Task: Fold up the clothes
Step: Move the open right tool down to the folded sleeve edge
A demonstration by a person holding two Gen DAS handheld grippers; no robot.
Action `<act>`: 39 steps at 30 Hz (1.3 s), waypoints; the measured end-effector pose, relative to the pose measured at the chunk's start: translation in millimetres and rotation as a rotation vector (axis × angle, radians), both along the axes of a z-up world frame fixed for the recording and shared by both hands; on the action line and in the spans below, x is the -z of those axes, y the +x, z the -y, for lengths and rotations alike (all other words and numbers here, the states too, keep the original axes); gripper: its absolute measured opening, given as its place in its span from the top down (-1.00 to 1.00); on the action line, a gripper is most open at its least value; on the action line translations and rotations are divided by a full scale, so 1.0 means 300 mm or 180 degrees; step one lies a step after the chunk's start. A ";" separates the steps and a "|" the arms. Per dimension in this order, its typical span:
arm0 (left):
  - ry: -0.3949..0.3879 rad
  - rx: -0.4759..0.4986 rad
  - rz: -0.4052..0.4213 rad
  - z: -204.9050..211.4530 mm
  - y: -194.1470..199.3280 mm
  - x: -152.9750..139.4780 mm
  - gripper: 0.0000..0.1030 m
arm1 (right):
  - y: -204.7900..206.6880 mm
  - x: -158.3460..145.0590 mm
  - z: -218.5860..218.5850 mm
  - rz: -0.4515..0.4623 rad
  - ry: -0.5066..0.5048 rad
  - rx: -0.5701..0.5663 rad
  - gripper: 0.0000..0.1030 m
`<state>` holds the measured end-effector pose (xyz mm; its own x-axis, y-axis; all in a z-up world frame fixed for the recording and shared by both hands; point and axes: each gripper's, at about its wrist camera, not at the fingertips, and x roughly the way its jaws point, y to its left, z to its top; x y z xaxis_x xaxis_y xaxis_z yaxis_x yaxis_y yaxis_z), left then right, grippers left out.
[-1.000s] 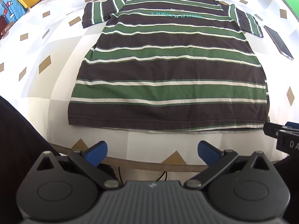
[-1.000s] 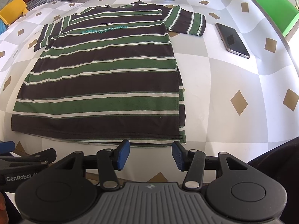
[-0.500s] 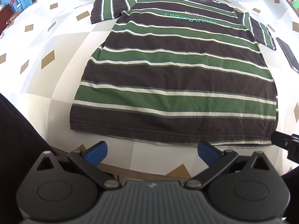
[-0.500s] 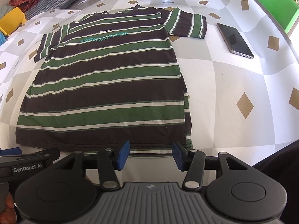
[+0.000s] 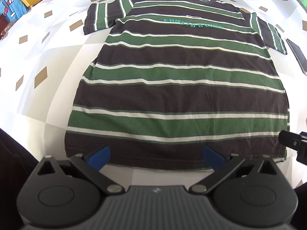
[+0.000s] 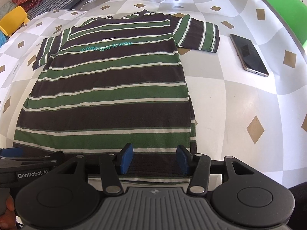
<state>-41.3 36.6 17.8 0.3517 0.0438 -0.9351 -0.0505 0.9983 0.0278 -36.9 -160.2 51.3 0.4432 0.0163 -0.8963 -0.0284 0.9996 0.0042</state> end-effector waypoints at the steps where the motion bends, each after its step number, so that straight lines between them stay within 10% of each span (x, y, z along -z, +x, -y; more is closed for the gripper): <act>1: 0.0001 0.0012 0.0001 0.004 0.010 0.001 -1.00 | 0.011 -0.003 0.003 0.0015 -0.0024 -0.0017 0.06; 39: 0.0108 0.0244 -0.0037 -0.034 0.509 0.011 -1.00 | 0.476 0.043 0.245 -0.0033 0.0472 0.0343 0.06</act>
